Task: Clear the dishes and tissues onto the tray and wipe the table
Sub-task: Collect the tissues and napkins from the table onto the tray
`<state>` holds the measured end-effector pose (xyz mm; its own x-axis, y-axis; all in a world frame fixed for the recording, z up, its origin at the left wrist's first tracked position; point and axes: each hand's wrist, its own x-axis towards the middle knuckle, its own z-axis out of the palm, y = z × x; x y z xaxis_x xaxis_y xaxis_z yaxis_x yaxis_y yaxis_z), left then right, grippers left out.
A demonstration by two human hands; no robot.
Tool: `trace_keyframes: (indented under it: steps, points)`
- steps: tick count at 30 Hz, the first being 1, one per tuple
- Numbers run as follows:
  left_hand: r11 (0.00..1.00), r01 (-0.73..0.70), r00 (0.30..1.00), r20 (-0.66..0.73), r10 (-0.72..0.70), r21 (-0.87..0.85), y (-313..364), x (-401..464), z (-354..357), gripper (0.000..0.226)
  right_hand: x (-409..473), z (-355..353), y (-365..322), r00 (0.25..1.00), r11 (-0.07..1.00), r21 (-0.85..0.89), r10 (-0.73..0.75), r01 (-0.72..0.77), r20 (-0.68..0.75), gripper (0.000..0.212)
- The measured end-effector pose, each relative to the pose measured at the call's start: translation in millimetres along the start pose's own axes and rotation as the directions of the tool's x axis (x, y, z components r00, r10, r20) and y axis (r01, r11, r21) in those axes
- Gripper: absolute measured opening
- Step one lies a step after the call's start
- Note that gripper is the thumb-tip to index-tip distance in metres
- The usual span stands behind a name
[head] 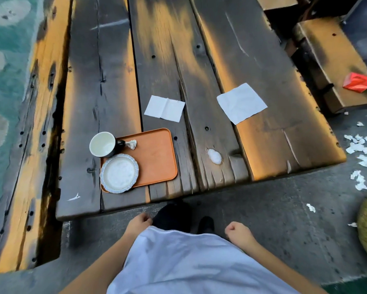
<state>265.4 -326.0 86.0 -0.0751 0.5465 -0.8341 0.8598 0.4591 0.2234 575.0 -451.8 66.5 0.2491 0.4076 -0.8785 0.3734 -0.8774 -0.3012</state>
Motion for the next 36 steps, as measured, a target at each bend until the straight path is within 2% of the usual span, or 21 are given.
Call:
trace_keyframes:
  steps: [4, 7, 10, 12, 16, 21, 24, 30, 33, 36]
  points:
    - [1.000, 0.003, 0.997, 0.075, -0.004, 0.018, 20, 12, -6, 0.016, 13, -10, -12, 1.000, 1.000, -0.027, 0.013, -0.013, 0.010, 0.019]
    - [0.991, -0.122, 0.988, 0.102, 0.116, 0.061, 54, 18, -20, 0.018, 21, -29, -29, 1.000, 0.999, -0.046, -0.002, 0.002, -0.003, 0.017]
    - [0.943, -0.329, 0.944, 0.047, 0.327, 0.054, 100, 24, -42, 0.014, 25, -62, -64, 0.989, 0.998, 0.005, -0.062, 0.063, -0.137, 0.010]
    - [0.924, -0.382, 0.924, -0.007, 0.382, -0.005, 131, 33, -58, 0.016, 32, -89, -93, 0.958, 0.991, 0.029, -0.116, 0.128, -0.263, 0.004]
    - [0.917, -0.398, 0.904, -0.187, 0.386, -0.032, 191, 68, -92, 0.011, 66, -152, -154, 0.846, 0.969, -0.037, -0.232, 0.245, -0.480, 0.009]
    - [0.921, -0.383, 0.863, -0.381, 0.332, -0.065, 246, 117, -117, 0.007, 132, -220, -222, 0.729, 0.953, -0.149, -0.298, 0.264, -0.616, 0.019]
    - [0.939, -0.340, 0.835, -0.478, 0.274, -0.055, 264, 145, -126, 0.014, 168, -244, -246, 0.676, 0.941, -0.205, -0.338, 0.271, -0.655, 0.024]
    - [0.953, -0.303, 0.762, -0.603, 0.235, -0.011, 287, 194, -140, 0.030, 211, -260, -266, 0.660, 0.957, -0.232, -0.289, 0.175, -0.694, 0.035]
    - [0.955, -0.295, 0.735, -0.644, 0.215, -0.017, 294, 209, -148, 0.032, 223, -261, -267, 0.640, 0.953, -0.239, -0.302, 0.187, -0.706, 0.037]
    - [0.959, -0.281, 0.727, -0.648, 0.228, 0.022, 301, 220, -154, 0.033, 231, -261, -267, 0.655, 0.951, -0.244, -0.307, 0.189, -0.690, 0.044]
